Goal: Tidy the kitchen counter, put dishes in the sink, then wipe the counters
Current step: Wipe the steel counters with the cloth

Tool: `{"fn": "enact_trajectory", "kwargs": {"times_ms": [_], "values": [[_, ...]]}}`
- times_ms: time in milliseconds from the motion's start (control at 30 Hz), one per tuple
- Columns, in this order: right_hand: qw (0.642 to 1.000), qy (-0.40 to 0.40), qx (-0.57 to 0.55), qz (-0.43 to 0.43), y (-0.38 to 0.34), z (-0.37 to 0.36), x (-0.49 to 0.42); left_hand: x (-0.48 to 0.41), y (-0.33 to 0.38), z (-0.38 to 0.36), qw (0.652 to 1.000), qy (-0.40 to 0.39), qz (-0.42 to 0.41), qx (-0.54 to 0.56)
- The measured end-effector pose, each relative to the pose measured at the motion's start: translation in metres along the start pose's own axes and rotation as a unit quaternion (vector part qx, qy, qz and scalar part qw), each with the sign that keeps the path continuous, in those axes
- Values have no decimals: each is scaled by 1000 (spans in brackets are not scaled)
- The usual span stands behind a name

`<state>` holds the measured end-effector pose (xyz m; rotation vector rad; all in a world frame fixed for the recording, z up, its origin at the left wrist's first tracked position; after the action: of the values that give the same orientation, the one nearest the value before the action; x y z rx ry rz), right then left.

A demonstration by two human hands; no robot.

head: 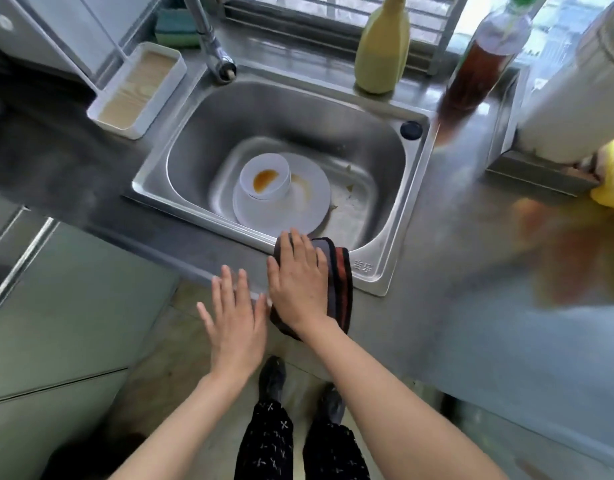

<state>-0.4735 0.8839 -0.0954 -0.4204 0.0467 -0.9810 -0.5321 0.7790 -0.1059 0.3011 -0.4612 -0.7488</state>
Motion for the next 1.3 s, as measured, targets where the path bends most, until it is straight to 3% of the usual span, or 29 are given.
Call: {"fn": "enact_trajectory", "kwargs": {"times_ms": [67,167,267,367,433,533,667,867,1000,1200,1300], "values": [[997,57,-48,5,23,22,8,3,19,8,997,42,-23,61],[981,157,-6,-112,109,58,33,-1,68,0,988,44,-137,47],[977,115,49,-170,168,60,52,-15,109,-29,978,11,-208,-16],[985,71,104,-122,164,41,52,-24,115,-51,970,-12,-237,-56],[983,58,136,-108,160,31,52,-37,100,-44,967,18,-246,-58],[980,56,151,-115,164,28,50,-71,64,-11,977,76,-191,-54],[981,48,150,-115,164,26,49,-83,45,4,983,98,-147,-51],[981,42,147,-119,164,28,50,-18,99,-52,954,14,-286,-86],[984,34,134,-114,164,28,50,-20,89,-48,938,-7,-334,-91],[984,44,126,-114,163,30,50,-75,22,3,975,41,-206,-72],[985,80,50,-147,162,39,49,-81,16,9,979,51,-190,-60]]}}
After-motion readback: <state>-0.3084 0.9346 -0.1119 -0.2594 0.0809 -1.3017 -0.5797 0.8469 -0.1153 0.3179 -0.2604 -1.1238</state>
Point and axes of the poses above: each hand's wrist, its own x-axis away from the middle knuckle, its own z-axis out of the back of the hand, y = z × x, the point moved 6 cm from there along -x, towards the middle knuckle, and after that the axes turned 11 degrees about x, right-handed, at the moved point
